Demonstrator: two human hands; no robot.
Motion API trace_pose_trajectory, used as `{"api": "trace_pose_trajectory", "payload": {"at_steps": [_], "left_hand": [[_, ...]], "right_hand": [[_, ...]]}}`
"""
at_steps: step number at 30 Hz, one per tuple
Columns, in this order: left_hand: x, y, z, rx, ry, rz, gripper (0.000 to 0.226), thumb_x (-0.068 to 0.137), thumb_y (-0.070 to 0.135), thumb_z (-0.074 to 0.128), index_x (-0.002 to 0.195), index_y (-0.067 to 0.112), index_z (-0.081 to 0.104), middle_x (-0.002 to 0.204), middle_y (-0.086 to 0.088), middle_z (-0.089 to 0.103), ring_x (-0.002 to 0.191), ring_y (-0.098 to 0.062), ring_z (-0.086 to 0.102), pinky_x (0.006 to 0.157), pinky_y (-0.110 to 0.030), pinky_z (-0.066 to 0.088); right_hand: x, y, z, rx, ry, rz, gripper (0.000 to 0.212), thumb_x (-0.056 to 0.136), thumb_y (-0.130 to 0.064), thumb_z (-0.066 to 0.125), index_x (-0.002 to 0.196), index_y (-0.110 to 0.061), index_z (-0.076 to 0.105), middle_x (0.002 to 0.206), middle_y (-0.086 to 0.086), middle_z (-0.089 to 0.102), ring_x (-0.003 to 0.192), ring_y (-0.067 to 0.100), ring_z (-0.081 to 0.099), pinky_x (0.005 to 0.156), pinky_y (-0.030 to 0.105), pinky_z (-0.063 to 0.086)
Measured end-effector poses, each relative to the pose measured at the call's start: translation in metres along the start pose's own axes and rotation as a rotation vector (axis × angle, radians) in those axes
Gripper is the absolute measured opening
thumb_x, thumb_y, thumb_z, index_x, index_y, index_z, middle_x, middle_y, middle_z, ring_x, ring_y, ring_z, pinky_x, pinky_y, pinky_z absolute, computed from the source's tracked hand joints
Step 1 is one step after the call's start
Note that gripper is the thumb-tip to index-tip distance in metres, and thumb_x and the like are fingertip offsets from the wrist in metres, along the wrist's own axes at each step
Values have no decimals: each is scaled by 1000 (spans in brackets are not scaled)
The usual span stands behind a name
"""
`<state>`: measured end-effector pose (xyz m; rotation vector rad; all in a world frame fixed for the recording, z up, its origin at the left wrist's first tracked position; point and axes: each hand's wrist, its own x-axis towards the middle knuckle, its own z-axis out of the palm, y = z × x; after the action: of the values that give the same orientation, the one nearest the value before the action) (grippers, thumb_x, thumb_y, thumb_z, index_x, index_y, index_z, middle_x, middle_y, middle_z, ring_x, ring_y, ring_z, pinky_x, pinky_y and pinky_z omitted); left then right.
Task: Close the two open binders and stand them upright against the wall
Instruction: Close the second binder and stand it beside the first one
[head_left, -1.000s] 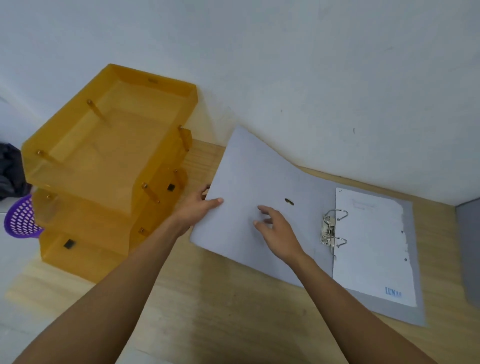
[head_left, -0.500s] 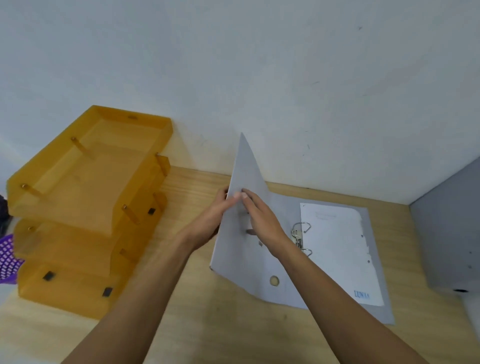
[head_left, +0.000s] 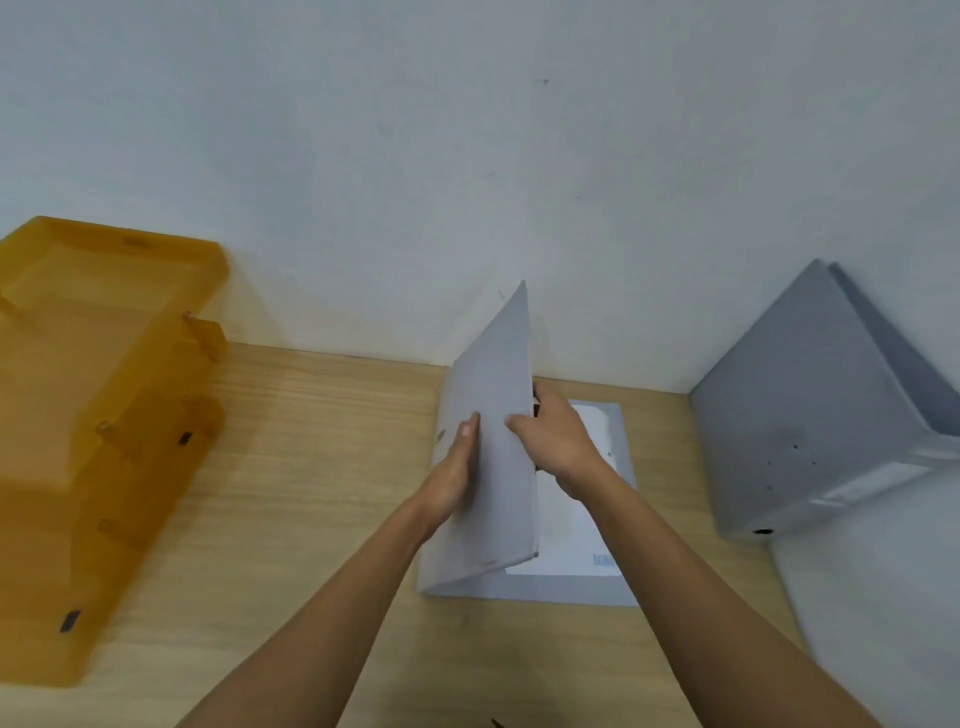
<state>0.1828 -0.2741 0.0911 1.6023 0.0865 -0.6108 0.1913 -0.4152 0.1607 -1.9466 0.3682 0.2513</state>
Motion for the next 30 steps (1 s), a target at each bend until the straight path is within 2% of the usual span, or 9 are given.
{"api": "trace_pose_trajectory", "payload": {"at_steps": [2,4,8,13,17,20,22,25,30], "left_hand": [[7,-19,6,151,1,-44,60,108,48,23,163,25,11,172,3,6,158,-16,8,127,-36,5],[10,-36,12,281,34,-50,61,109,35,35,163,16,13,172,-4,5,158,-20,9,127,-39,8],[9,-62,22,263,218,-70,66,100,21,60,158,7,31,159,-13,40,140,-27,46,110,-32,36],[6,-83,42,228,233,-128,73,90,32,75,151,14,39,148,-5,54,135,-30,54,111,-44,43],[0,-85,62,307,271,-76,75,87,24,78,150,12,39,146,-8,55,131,-32,55,104,-38,44],[-3,-89,76,380,278,-40,81,86,14,78,154,7,33,149,-13,51,134,-34,51,108,-41,43],[-5,-92,83,416,282,-55,87,88,14,76,157,6,25,152,-16,48,136,-36,48,110,-46,41],[-3,-97,84,389,317,-102,91,88,17,76,160,12,20,152,-15,50,134,-37,52,105,-39,43],[6,-99,81,241,353,-253,91,79,21,85,151,15,30,143,-14,58,121,-34,61,104,-46,49]], "right_hand": [[-3,17,-29,-30,31,-18,38,84,-8,54,116,-29,61,110,-5,70,103,22,69,77,32,56],[-6,38,-54,-16,39,-2,39,83,-5,56,110,-32,62,108,-4,72,99,21,71,82,34,59],[-15,96,-89,14,130,78,41,83,-3,60,119,-22,63,116,5,73,94,18,69,70,25,54],[-24,165,-116,-109,301,224,52,85,-11,66,135,-9,51,130,12,65,109,28,65,89,34,53],[-27,197,-111,-398,128,257,86,88,-21,69,159,-16,21,160,16,28,141,35,40,112,39,39],[-24,209,-99,-556,-21,143,85,93,-29,65,161,-19,16,171,11,4,156,31,14,124,40,22],[-22,212,-91,-523,-135,94,81,96,-29,61,162,-23,15,172,6,-1,157,27,9,125,39,19],[-22,218,-84,-439,-278,103,77,99,-30,57,162,-22,14,172,5,3,158,21,9,124,33,15],[-22,224,-84,-325,-290,148,72,101,-35,54,162,-19,18,171,5,9,158,21,10,125,34,12]]}}
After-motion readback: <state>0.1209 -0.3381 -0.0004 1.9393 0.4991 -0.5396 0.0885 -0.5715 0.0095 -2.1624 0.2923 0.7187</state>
